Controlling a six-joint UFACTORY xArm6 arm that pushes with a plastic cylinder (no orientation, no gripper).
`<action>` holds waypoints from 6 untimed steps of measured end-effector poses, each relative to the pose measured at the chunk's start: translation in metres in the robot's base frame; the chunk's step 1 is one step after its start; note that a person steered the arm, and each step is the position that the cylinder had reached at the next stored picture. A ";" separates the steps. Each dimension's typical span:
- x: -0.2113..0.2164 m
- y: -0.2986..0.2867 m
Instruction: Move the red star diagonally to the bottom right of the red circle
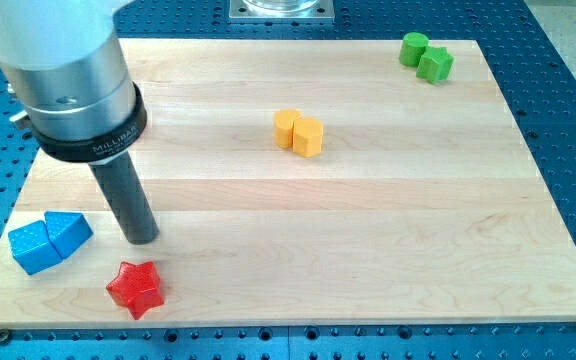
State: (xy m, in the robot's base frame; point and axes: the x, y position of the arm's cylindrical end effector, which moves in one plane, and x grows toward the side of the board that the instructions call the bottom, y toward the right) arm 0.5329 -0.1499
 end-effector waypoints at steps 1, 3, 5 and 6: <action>0.002 0.068; 0.086 0.119; 0.086 0.116; 0.085 0.103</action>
State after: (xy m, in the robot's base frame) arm 0.6184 -0.0471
